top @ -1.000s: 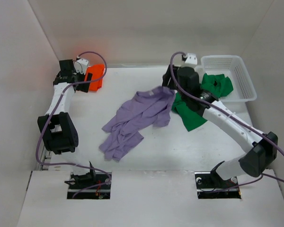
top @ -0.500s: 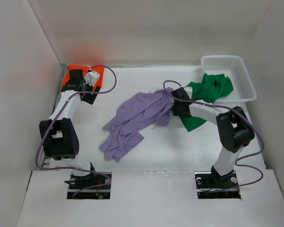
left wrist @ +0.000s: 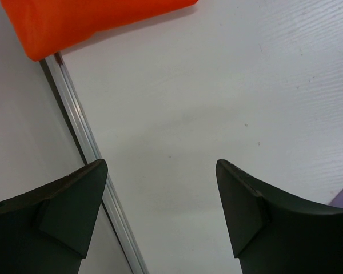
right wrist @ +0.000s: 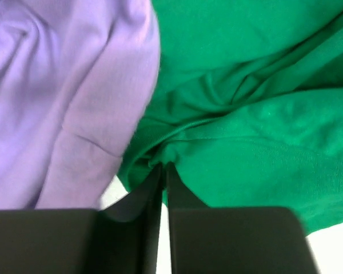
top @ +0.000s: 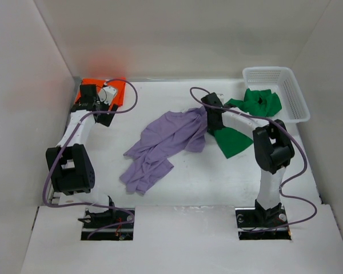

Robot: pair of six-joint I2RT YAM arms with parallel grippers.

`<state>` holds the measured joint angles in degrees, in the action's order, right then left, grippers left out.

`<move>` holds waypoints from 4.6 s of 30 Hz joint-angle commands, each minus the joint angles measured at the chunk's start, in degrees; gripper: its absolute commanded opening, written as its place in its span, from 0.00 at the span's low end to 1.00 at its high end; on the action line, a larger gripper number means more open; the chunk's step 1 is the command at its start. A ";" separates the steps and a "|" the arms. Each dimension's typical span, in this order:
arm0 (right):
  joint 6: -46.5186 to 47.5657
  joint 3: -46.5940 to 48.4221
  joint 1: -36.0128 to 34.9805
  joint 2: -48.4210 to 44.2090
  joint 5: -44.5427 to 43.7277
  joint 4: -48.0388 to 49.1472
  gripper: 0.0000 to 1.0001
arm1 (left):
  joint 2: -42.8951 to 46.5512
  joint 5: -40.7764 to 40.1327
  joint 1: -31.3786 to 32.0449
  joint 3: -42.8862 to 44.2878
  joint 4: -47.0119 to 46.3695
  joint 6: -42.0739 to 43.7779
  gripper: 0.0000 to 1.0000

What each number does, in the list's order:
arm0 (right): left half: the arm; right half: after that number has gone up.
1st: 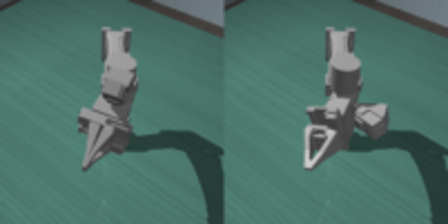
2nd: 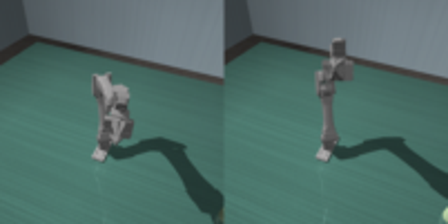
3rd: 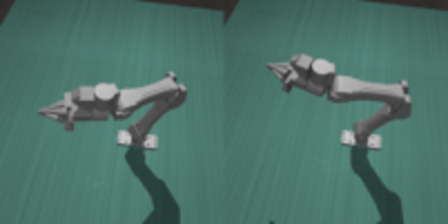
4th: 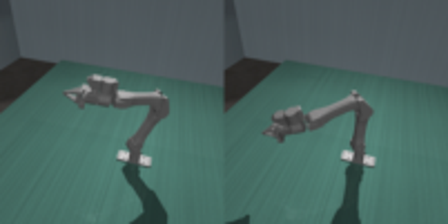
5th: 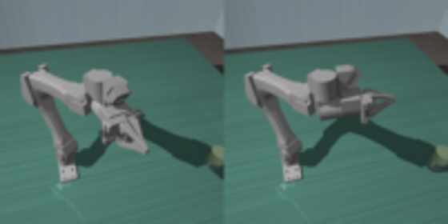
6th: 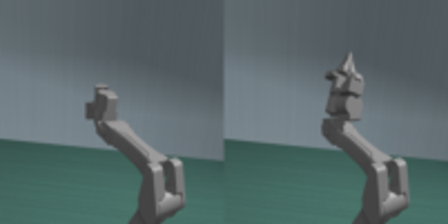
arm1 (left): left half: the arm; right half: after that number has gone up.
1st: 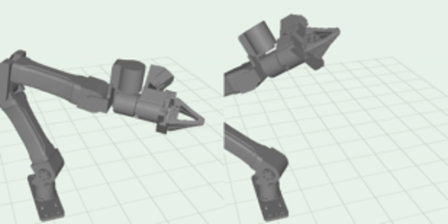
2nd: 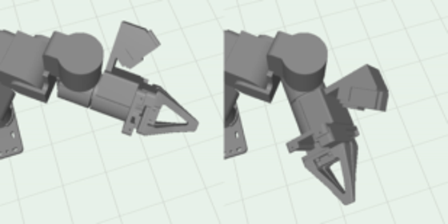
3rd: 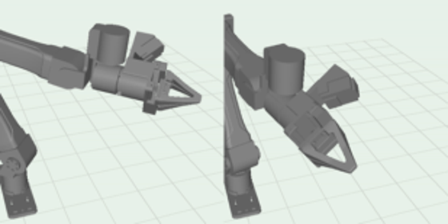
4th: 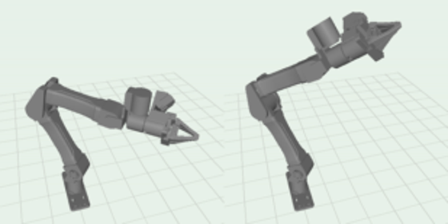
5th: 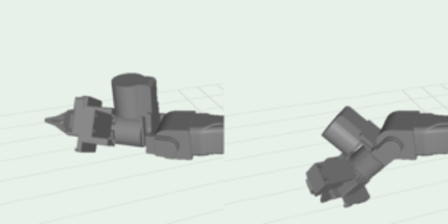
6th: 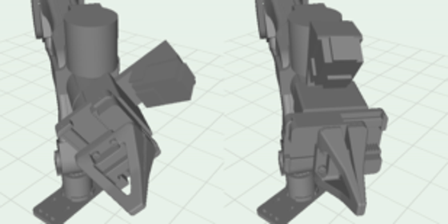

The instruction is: Fold and stack the t-shirts

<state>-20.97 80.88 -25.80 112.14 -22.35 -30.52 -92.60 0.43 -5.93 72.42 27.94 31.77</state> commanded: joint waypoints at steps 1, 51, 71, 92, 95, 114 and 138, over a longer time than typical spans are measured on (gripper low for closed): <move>0.76 1.12 1.15 -0.34 1.61 -2.70 0.02 | 3.48 0.63 -0.61 -1.06 -1.49 0.84 0.76; -5.90 -3.79 -7.97 -22.50 9.69 6.26 0.96 | 11.12 12.05 14.05 -8.68 31.20 9.72 0.69; -24.99 -5.38 -12.21 -1.75 12.07 15.06 0.57 | 11.22 12.14 29.70 -29.18 10.91 -9.27 0.62; -20.96 -15.23 2.11 -22.48 12.15 17.43 0.00 | 7.70 8.54 15.47 -5.99 5.02 -1.80 0.05; -18.76 -14.00 2.82 -22.75 14.25 15.07 0.00 | 5.15 7.66 16.96 -2.20 6.41 0.22 0.07; -25.61 -0.99 -7.38 0.36 11.80 11.28 0.54 | 15.34 10.03 21.36 -20.39 16.00 0.22 0.15; -15.69 20.72 9.66 -17.63 20.76 5.48 0.00 | 4.98 -2.09 10.20 4.44 -7.90 5.23 0.11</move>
<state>-41.71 94.65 -20.78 106.89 -2.17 -26.57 -86.17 2.74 6.76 65.60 31.24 34.76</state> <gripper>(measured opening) 0.008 0.112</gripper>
